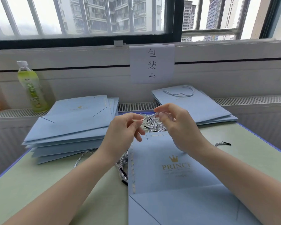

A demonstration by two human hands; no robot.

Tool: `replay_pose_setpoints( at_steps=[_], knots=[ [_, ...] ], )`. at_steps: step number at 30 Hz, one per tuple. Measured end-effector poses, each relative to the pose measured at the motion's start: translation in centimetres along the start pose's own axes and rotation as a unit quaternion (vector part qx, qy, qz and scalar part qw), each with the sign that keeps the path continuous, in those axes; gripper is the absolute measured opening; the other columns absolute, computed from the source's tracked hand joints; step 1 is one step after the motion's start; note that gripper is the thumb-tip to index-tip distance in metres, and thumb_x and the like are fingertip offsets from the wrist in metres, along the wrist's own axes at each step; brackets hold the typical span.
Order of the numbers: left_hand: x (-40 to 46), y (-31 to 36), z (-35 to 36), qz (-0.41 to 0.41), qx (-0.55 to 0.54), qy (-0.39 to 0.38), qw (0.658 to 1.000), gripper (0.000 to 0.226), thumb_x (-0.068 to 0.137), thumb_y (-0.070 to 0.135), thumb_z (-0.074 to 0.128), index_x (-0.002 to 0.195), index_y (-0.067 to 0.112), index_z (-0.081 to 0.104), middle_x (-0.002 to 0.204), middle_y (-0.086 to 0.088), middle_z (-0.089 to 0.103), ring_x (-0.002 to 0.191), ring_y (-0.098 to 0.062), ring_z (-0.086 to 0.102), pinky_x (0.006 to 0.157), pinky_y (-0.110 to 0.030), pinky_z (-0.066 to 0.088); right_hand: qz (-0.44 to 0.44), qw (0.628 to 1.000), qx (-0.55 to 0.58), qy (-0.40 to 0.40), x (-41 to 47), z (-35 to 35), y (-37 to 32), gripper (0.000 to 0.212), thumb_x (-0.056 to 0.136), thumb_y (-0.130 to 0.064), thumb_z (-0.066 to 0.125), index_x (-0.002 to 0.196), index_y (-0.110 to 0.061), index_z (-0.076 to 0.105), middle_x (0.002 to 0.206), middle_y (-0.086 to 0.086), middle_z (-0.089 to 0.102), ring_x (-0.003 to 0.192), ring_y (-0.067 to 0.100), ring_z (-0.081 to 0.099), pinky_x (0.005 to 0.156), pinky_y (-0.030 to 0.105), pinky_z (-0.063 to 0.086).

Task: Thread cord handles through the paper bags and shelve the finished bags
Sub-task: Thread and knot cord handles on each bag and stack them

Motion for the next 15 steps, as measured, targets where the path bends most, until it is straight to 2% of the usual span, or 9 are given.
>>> replay_pose_setpoints(
  at_steps=[2, 4, 7, 10, 12, 14, 15],
  knots=[
    [-0.3, 0.4, 0.5, 0.056, 0.073, -0.016, 0.996, 0.028, 0.096, 0.001, 0.048, 0.120, 0.011, 0.058, 0.070, 0.004, 0.065, 0.053, -0.004, 0.057, 0.054, -0.013, 0.042, -0.023, 0.997, -0.049, -0.056, -0.4, 1.0, -0.2, 0.010, 0.095, -0.025, 0.053, 0.097, -0.025, 0.062, 0.089, -0.015, 0.061, 0.082, -0.008, 0.057, 0.071, 0.008, 0.041],
    [-0.6, 0.7, 1.0, 0.128, 0.184, -0.031, 0.974, 0.040, 0.093, -0.002, 0.049, 0.129, 0.013, 0.051, 0.068, 0.009, 0.062, 0.060, -0.007, 0.059, 0.061, -0.016, 0.045, -0.023, 0.994, -0.053, -0.097, -0.7, 1.8, -0.1, 0.009, 0.093, -0.030, 0.057, 0.090, -0.025, 0.063, 0.089, -0.013, 0.066, 0.085, -0.003, 0.060, 0.075, 0.012, 0.045],
    [-0.8, 0.6, 1.5, 0.139, 0.242, -0.073, 0.958, 0.043, 0.088, -0.004, 0.051, 0.125, 0.019, 0.052, 0.067, 0.008, 0.063, 0.059, -0.004, 0.058, 0.070, -0.028, 0.048, -0.007, 0.991, -0.039, -0.130, -1.0, 2.5, 0.2, 0.009, 0.089, -0.021, 0.061, 0.081, -0.022, 0.062, 0.077, -0.009, 0.067, 0.075, 0.005, 0.061, 0.072, 0.023, 0.048],
    [-0.8, 0.1, 1.7, 0.124, 0.252, -0.112, 0.953, 0.026, 0.090, 0.015, 0.059, 0.115, 0.021, 0.058, 0.073, 0.014, 0.059, 0.064, 0.001, 0.053, 0.074, -0.028, 0.046, 0.011, 0.986, -0.078, -0.147, -0.8, 2.2, 0.7, 0.023, 0.088, -0.013, 0.062, 0.070, -0.025, 0.054, 0.068, -0.010, 0.060, 0.063, 0.004, 0.053, 0.067, 0.028, 0.045],
    [-0.8, -0.2, 1.6, 0.130, 0.291, -0.103, 0.942, 0.020, 0.092, 0.028, 0.056, 0.111, 0.021, 0.061, 0.086, 0.013, 0.058, 0.082, -0.007, 0.054, 0.078, -0.031, 0.045, 0.005, 0.978, -0.137, -0.156, -0.7, 2.0, 0.8, 0.016, 0.092, -0.014, 0.058, 0.077, -0.019, 0.053, 0.072, -0.004, 0.057, 0.067, 0.011, 0.049, 0.067, 0.031, 0.040],
    [-0.6, -0.7, 1.3, 0.121, 0.337, -0.088, 0.929, 0.026, 0.095, 0.037, 0.050, 0.113, 0.022, 0.060, 0.102, 0.012, 0.058, 0.101, -0.010, 0.052, 0.081, -0.026, 0.040, -0.021, 0.973, -0.185, -0.138, -0.4, 1.4, 0.8, 0.007, 0.095, -0.013, 0.051, 0.089, -0.014, 0.054, 0.080, -0.002, 0.056, 0.074, 0.016, 0.048, 0.069, 0.031, 0.038],
    [-0.4, -1.2, 1.2, 0.110, 0.354, -0.092, 0.924, 0.030, 0.096, 0.039, 0.047, 0.118, 0.021, 0.058, 0.112, 0.010, 0.058, 0.109, -0.010, 0.049, 0.084, -0.024, 0.037, -0.033, 0.971, -0.201, -0.121, -0.2, 1.1, 0.8, 0.009, 0.096, -0.010, 0.047, 0.096, -0.011, 0.056, 0.084, -0.003, 0.056, 0.078, 0.017, 0.049, 0.071, 0.031, 0.039]
  ],
)
Point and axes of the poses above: each hand's wrist, its own x-axis towards the middle knuckle, its own z-axis out of the palm, y = z × x, the point moved 4 cm from there along x, towards the middle knuckle
